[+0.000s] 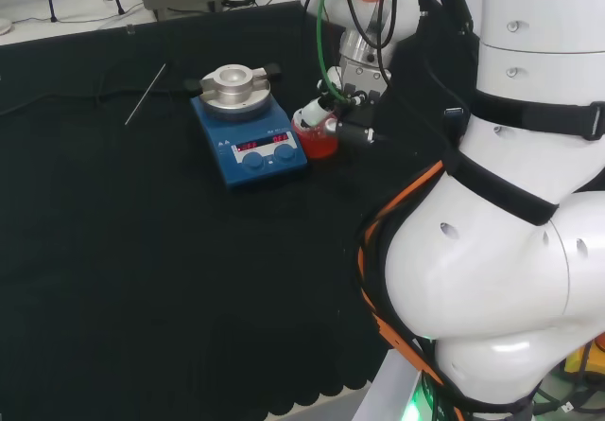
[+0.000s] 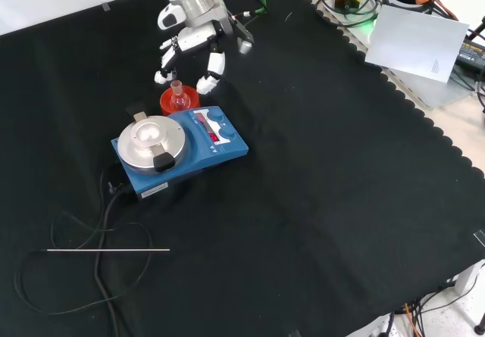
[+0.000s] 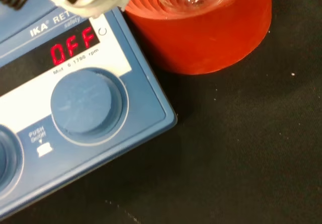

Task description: Pick up the round-bottom flask.

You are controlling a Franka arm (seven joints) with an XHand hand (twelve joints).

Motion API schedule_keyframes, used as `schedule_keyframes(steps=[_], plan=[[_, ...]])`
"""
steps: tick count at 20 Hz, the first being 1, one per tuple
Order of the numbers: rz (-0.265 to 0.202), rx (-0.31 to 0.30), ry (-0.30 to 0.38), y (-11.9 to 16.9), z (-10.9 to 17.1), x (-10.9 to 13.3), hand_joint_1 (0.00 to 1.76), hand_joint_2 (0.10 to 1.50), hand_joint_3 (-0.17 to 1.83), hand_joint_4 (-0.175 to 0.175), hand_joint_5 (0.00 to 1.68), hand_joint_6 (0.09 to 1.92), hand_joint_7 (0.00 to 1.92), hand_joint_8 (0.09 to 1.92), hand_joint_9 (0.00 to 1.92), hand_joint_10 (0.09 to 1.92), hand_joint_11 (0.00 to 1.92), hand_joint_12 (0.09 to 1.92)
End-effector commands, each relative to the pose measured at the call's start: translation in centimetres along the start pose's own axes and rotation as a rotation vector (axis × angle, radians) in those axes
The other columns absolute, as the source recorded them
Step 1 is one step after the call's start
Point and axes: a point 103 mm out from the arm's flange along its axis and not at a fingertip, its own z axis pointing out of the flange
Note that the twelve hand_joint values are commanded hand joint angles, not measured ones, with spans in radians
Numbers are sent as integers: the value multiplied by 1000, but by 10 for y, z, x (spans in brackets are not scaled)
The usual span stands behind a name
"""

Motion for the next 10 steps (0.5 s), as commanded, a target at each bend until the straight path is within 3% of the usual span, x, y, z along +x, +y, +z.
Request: schedule_keyframes(steps=[1,10], plan=[[34,0,28,9,3,-2,874,577,665,-46,610,87,366,612,543,626,65,1373],[71,10,35,20,6,-6,901,587,660,-51,618,87,368,610,550,624,75,1370]])
